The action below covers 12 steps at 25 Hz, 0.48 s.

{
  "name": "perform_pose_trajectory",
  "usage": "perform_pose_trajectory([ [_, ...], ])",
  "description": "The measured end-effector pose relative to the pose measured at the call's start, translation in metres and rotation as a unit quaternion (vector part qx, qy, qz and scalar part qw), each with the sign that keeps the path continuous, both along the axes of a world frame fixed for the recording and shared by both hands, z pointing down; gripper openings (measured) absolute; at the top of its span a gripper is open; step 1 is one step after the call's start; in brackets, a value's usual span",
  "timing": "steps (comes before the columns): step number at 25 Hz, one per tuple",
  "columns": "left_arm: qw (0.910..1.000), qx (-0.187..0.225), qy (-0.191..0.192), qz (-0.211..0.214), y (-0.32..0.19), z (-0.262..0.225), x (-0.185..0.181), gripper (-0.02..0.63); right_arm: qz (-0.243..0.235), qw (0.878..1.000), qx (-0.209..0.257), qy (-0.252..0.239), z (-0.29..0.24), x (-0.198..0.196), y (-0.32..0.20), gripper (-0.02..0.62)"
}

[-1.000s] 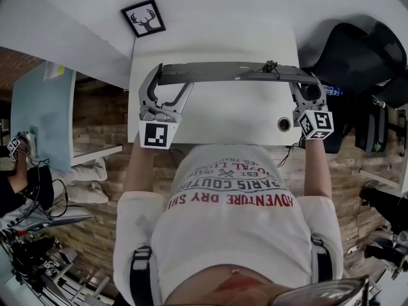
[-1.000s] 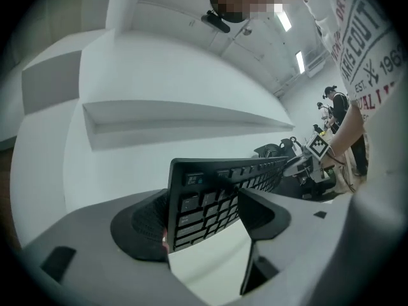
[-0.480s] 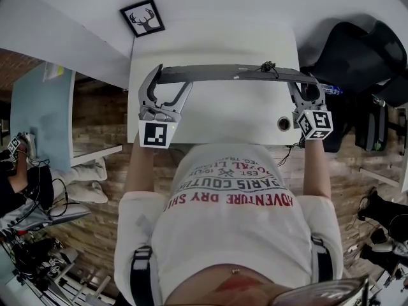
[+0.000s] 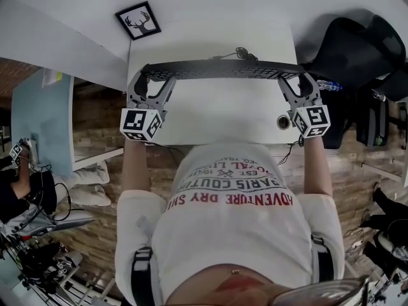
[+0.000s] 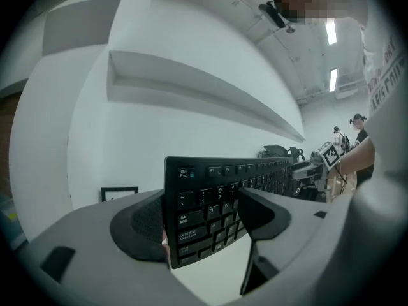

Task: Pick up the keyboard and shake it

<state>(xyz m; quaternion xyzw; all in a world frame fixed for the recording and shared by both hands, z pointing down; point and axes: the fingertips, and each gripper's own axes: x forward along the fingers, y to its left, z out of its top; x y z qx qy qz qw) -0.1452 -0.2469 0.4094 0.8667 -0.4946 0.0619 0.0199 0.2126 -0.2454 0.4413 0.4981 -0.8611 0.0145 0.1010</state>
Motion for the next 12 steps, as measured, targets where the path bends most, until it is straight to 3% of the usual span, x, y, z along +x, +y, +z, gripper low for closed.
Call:
perform_pose_trajectory([
  [7,0.9957,-0.067,0.064,0.012,-0.014,0.018,-0.021,0.344,-0.027,0.997,0.059,0.039,-0.037,-0.023,0.004,0.276],
  [12,0.9953,-0.052,0.079,0.022,-0.011,0.017,-0.028,0.344,-0.034,0.989,0.124,0.074,-0.061,-0.034,0.010,0.276],
])
